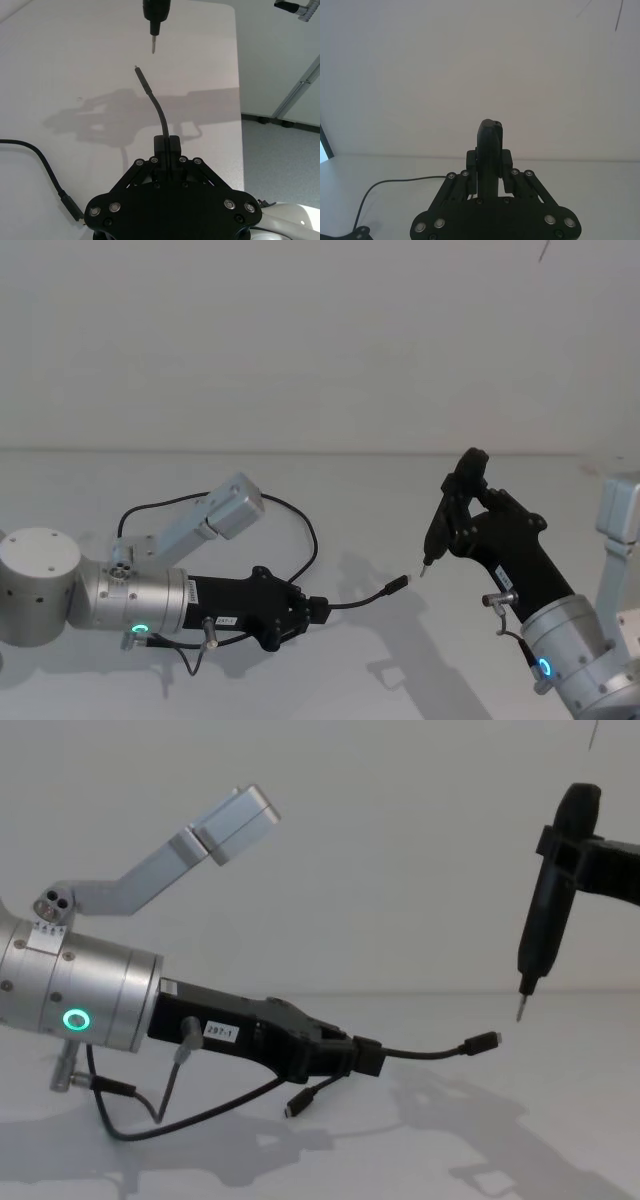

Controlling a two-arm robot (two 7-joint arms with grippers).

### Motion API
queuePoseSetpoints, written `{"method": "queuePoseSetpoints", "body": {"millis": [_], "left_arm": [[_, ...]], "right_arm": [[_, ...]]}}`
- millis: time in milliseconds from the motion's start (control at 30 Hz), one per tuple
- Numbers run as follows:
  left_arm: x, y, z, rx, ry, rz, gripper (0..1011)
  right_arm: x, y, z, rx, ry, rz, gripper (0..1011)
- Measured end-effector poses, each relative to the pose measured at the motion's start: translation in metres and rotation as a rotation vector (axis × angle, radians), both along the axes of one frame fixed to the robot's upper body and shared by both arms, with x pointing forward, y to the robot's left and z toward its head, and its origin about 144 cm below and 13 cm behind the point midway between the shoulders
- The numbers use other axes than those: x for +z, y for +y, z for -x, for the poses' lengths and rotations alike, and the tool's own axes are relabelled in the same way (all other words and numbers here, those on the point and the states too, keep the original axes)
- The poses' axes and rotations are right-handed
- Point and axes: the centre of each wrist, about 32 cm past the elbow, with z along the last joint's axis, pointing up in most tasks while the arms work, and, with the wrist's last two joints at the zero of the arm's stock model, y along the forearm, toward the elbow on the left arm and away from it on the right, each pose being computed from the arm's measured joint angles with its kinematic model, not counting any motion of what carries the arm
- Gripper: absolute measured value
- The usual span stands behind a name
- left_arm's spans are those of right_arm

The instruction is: Pick up the data cable with the one hand.

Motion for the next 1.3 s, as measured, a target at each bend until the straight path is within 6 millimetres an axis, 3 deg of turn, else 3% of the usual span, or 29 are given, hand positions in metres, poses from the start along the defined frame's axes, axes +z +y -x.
{"method": "queuePoseSetpoints", "body": {"millis": [1300], "left_arm": [[0.001, 0.0, 0.003, 0.0, 0.0, -0.002, 47]], "right_arm": [[-0.024, 0.015, -0.017, -0.003, -0.002, 0.002, 279]]}}
